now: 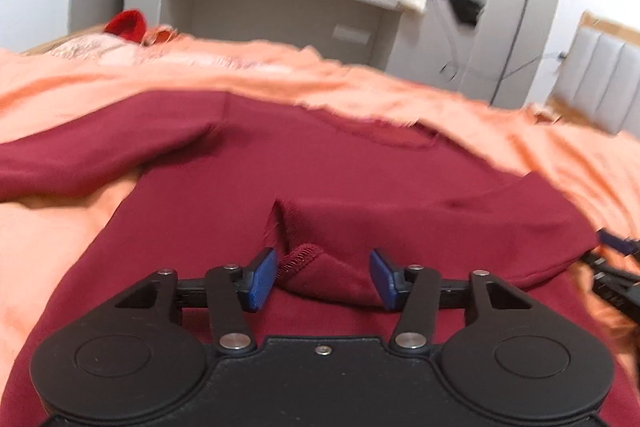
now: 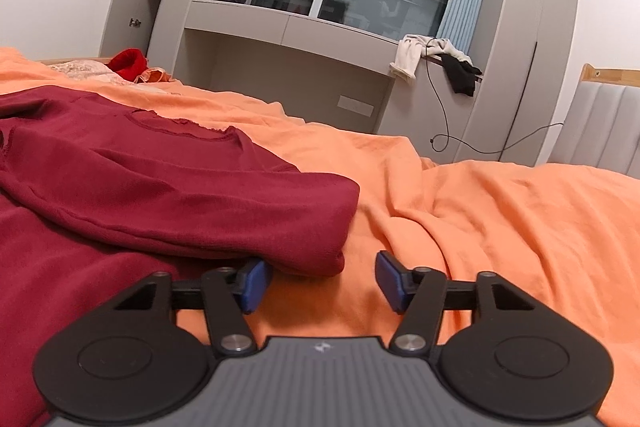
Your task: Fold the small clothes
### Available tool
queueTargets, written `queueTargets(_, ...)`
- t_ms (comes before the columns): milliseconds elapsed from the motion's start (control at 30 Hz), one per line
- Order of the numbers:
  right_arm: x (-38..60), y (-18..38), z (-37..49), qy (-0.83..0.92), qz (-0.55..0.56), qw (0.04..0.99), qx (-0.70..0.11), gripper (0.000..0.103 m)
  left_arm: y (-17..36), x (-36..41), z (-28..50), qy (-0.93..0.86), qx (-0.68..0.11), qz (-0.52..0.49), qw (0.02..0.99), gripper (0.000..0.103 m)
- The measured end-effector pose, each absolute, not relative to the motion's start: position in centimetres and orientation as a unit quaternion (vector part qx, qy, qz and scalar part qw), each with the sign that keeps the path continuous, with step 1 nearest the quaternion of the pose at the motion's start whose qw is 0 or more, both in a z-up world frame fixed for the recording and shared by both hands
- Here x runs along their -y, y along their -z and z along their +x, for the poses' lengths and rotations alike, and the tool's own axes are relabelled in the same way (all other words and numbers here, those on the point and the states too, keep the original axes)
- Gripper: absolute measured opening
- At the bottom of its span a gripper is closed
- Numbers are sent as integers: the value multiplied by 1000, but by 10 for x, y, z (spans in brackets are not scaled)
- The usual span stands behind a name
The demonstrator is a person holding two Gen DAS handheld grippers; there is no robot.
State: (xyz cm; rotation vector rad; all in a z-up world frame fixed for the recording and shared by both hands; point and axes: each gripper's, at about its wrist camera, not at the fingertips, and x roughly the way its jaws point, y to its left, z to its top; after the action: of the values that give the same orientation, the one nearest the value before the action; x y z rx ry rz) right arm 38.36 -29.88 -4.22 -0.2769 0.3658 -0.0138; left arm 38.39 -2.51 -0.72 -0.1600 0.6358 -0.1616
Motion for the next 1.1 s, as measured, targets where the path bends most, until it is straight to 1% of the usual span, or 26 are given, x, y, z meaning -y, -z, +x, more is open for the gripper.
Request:
queueTargets(33, 298, 42, 384, 4, -140, 974, -179, 51, 10, 26, 387, 77, -318, -79, 942, 31)
queueTargets(67, 297, 42, 383, 1, -143, 974, -178, 41, 12, 25, 389, 78, -324, -79, 940, 17)
queueTargets(100, 298, 42, 383, -5, -145, 973, -177, 26, 14, 24, 388, 77, -329, -80, 938, 17)
queueTargets(133, 297, 42, 383, -9, -146, 973, -177, 22, 14, 24, 387, 75, -327, -81, 939, 12)
queueTargets(167, 297, 41, 382, -12, -144, 974, -177, 15, 14, 23, 386, 73, -325, -79, 940, 4)
queueTargets(200, 297, 40, 382, -15, -138, 974, -177, 11, 12, 23, 384, 70, -322, -77, 941, 4)
queueTargets(267, 301, 35, 381, -19, -111, 977, -180, 9, 9, 23, 380, 61, -314, -75, 945, 4)
queueTargets(333, 312, 30, 384, -23, -48, 978, -202, 9, 8, 24, 378, 50, -320, -69, 944, 3)
queueTargets(400, 324, 30, 387, -24, 20, 973, -229, 8, 11, 26, 379, 45, -344, -67, 936, 3)
queueTargets(500, 338, 37, 394, -24, 77, 962, -262, 7, 14, 33, 379, 37, -357, -42, 933, 3)
queueTargets(533, 342, 40, 396, -22, 92, 958, -271, 2, 13, 35, 378, 33, -356, -35, 933, 3)
queueTargets(600, 350, 43, 397, -9, 109, 955, -277, 0, 11, 36, 375, 30, -349, -26, 936, 4)
queueTargets(633, 354, 43, 396, -9, 116, 954, -276, 0, 10, 35, 373, 31, -344, -27, 938, 5)
queueTargets(700, 355, 42, 392, -14, 119, 955, -270, 0, 8, 32, 371, 33, -341, -35, 939, 12)
queueTargets(733, 353, 40, 391, -14, 112, 956, -270, 1, 7, 29, 370, 33, -341, -43, 939, 17)
queueTargets(800, 348, 37, 386, -14, 95, 959, -266, 3, 4, 22, 367, 31, -336, -59, 939, 23)
queueTargets(867, 337, 33, 379, -12, 75, 962, -262, 5, -1, 14, 362, 30, -330, -73, 941, 35)
queueTargets(900, 333, 31, 375, -11, 68, 963, -261, 7, -5, 10, 358, 26, -324, -78, 942, 39)
queueTargets(933, 331, 29, 371, -11, 62, 964, -257, 13, -9, 7, 354, 21, -316, -82, 945, 51)
queueTargets(967, 329, 27, 368, -11, 60, 965, -255, 24, -13, 4, 351, 15, -309, -84, 947, 66)
queueTargets(1000, 326, 23, 363, -11, 61, 966, -251, 36, -19, -1, 347, 5, -298, -88, 950, 72)
queueTargets(1033, 324, 20, 357, -12, 64, 968, -244, 42, -26, -7, 343, -3, -288, -90, 953, 79)
queueTargets(1100, 319, 9, 347, -22, 73, 971, -229, 55, -40, -18, 337, -16, -267, -94, 959, 83)
